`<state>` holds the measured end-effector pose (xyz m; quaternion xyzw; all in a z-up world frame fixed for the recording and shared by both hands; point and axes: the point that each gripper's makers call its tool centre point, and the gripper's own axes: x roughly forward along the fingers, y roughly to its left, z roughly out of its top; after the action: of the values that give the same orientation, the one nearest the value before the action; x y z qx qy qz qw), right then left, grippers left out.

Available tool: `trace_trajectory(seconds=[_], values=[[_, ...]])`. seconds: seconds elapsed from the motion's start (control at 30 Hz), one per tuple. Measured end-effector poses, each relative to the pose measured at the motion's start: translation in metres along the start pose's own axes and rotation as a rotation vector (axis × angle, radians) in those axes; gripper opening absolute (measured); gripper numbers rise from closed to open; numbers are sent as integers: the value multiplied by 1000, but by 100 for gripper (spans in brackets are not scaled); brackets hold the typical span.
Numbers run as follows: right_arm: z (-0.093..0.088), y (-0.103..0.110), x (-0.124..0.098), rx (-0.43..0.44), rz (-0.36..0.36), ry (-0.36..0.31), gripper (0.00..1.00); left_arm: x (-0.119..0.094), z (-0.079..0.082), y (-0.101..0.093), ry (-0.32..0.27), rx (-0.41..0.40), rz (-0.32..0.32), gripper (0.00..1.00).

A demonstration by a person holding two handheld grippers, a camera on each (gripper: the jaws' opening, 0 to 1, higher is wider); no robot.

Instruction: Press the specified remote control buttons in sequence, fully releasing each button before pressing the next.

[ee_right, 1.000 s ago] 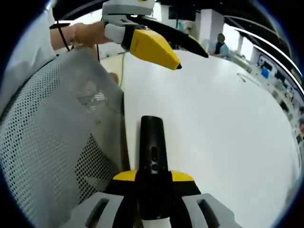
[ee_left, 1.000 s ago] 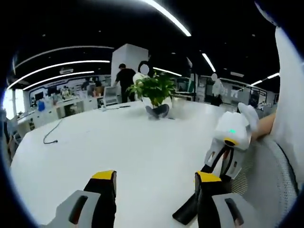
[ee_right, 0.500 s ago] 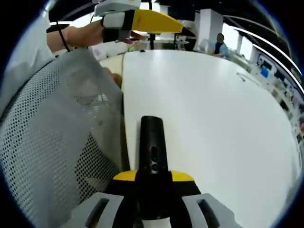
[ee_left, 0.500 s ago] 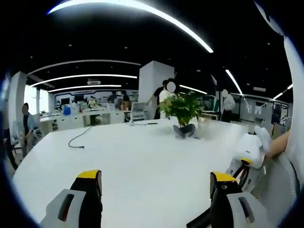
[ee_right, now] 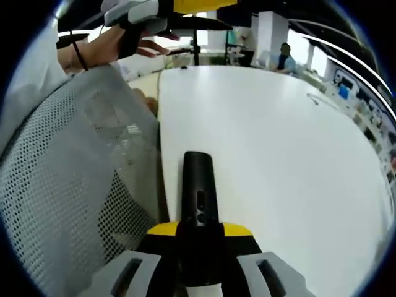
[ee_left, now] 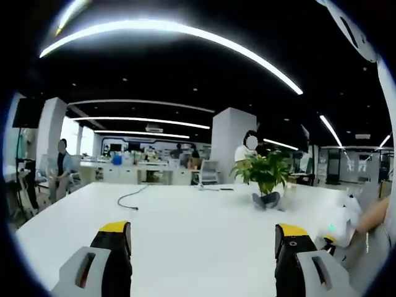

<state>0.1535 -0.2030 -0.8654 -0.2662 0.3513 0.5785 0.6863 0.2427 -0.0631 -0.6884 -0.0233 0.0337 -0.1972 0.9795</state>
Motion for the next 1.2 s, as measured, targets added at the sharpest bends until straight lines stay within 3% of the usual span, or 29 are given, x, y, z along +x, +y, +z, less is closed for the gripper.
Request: trace_trajectory(seconds=[0.27,0.57,1.2], values=[[1,-1,1,19,0,-11,21,-5,0,3,-19,27,40,98],[2,-1,1,15,-8,-3,21,-8,2,14,-35,-5,77,98],[1,-1,2,2,-26,30,21,-6,1,3,-23,18,22,97]])
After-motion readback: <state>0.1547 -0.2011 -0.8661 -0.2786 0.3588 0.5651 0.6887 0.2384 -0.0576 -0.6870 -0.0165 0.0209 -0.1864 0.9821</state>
